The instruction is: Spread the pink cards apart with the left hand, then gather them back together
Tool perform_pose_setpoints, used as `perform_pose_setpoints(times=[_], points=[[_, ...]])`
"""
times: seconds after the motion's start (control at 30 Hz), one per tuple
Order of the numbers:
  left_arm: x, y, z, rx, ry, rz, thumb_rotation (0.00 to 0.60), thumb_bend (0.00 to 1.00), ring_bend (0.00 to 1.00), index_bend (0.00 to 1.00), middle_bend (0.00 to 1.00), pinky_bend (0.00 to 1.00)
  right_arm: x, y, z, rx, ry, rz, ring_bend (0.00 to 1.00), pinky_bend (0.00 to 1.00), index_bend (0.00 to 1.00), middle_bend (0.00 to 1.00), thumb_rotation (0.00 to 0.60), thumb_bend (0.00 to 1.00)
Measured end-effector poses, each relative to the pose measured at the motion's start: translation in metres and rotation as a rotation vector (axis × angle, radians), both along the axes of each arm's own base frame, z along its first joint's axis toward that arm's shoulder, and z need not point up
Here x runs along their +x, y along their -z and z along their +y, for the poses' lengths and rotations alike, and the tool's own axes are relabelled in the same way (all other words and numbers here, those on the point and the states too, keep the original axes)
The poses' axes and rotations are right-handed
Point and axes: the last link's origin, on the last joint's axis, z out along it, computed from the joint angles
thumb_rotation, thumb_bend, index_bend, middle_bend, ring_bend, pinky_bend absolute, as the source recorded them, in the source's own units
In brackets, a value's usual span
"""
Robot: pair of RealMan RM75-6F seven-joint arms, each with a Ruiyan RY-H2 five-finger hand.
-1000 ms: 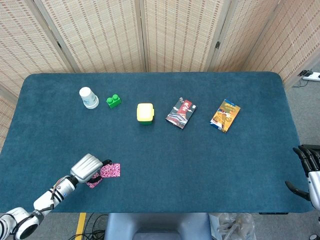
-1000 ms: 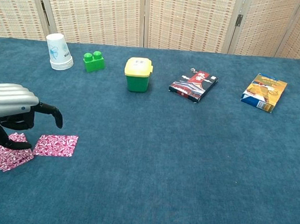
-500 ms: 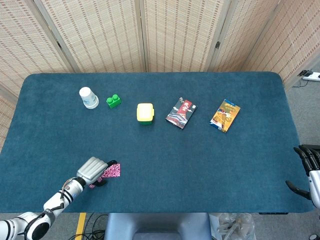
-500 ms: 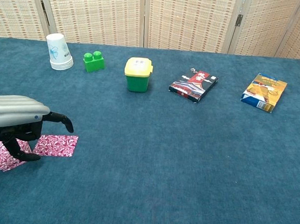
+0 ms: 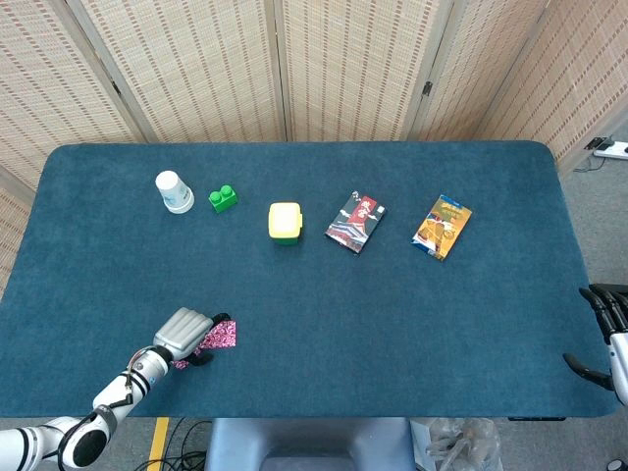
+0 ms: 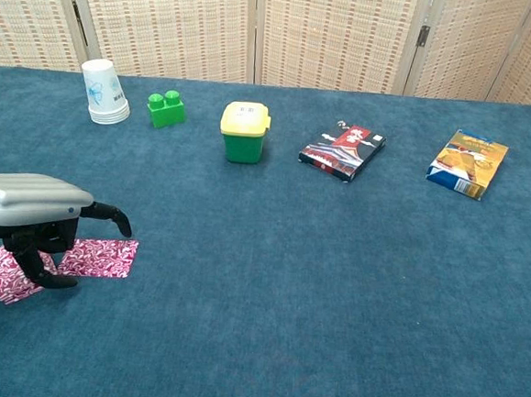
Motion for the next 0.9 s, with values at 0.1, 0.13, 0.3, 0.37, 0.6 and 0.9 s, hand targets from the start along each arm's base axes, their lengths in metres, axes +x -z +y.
perform_pose_setpoints(times=[0.1,0.13,0.3,0.37,0.6,0.9], points=[[0.001,0.001,0.001,-0.006,-0.011,0.009,0.541,0.32,0.94,0.20,1.00,1.00,-0.002,0.000,-0.001,0.002,0.003,-0.002,0.13,0.18,0.11,0.15,0.600,0.18],[0.001,0.001,0.001,-0.009,-0.013,0.014,0.540,0.32,0.94,0.20,1.00,1.00,-0.002,0.000,-0.001,0.002,0.004,-0.003,0.13,0.18,0.11,0.15,0.600,0.18],[0.004,0.003,-0.003,-0.028,-0.015,0.019,0.542,0.32,0.94,0.23,1.00,1.00,-0.005,0.001,-0.001,0.003,0.008,-0.006,0.13,0.18,0.11,0.15,0.600,0.18],[0.006,0.003,-0.006,-0.035,-0.013,0.015,0.541,0.32,0.94,0.24,1.00,1.00,-0.006,0.001,-0.001,0.003,0.010,-0.008,0.13,0.18,0.11,0.15,0.600,0.18],[0.012,0.003,-0.011,-0.028,0.038,0.005,0.584,0.32,0.94,0.24,1.00,1.00,-0.008,0.000,0.000,0.000,0.012,-0.009,0.13,0.18,0.11,0.15,0.600,0.18],[-0.002,0.000,-0.007,0.028,0.107,0.051,0.600,0.32,0.94,0.23,1.00,1.00,-0.006,0.000,0.001,-0.002,0.010,-0.007,0.13,0.18,0.11,0.15,0.600,0.18]])
